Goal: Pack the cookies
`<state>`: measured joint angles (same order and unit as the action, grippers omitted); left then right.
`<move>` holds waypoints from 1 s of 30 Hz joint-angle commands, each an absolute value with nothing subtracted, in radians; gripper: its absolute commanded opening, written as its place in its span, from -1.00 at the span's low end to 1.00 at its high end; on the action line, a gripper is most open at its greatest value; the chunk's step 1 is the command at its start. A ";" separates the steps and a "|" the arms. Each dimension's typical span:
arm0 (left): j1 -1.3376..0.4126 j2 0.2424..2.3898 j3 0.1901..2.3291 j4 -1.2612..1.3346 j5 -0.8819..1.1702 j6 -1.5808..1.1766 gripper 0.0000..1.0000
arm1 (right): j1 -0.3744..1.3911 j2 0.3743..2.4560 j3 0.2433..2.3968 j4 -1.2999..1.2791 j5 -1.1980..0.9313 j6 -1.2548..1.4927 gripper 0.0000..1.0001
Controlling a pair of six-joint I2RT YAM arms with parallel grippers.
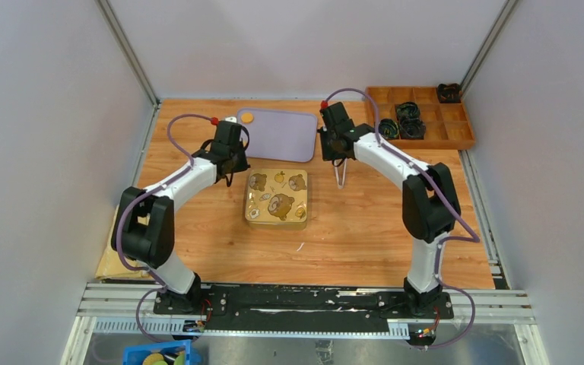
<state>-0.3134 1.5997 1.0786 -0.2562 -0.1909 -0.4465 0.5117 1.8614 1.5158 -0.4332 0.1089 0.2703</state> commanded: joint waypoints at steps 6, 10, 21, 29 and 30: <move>-0.307 1.678 1.030 -0.119 -0.088 -0.463 -0.77 | 0.531 2.067 1.721 -0.451 -0.032 0.270 -1.00; -0.307 1.730 1.050 -0.084 -0.055 -0.459 -0.81 | 0.543 2.117 1.773 -0.446 -0.079 0.281 -1.00; -0.312 1.715 0.981 -0.037 0.050 -0.473 -0.88 | 0.617 2.138 1.707 -0.438 -0.190 0.300 -1.00; -0.358 1.637 0.923 -0.074 0.050 -0.485 -0.90 | 0.645 2.030 1.503 -0.393 -0.211 0.331 -1.00; -0.369 1.621 0.913 -0.077 0.051 -0.492 -0.91 | 0.644 2.019 1.492 -0.389 -0.211 0.332 -1.00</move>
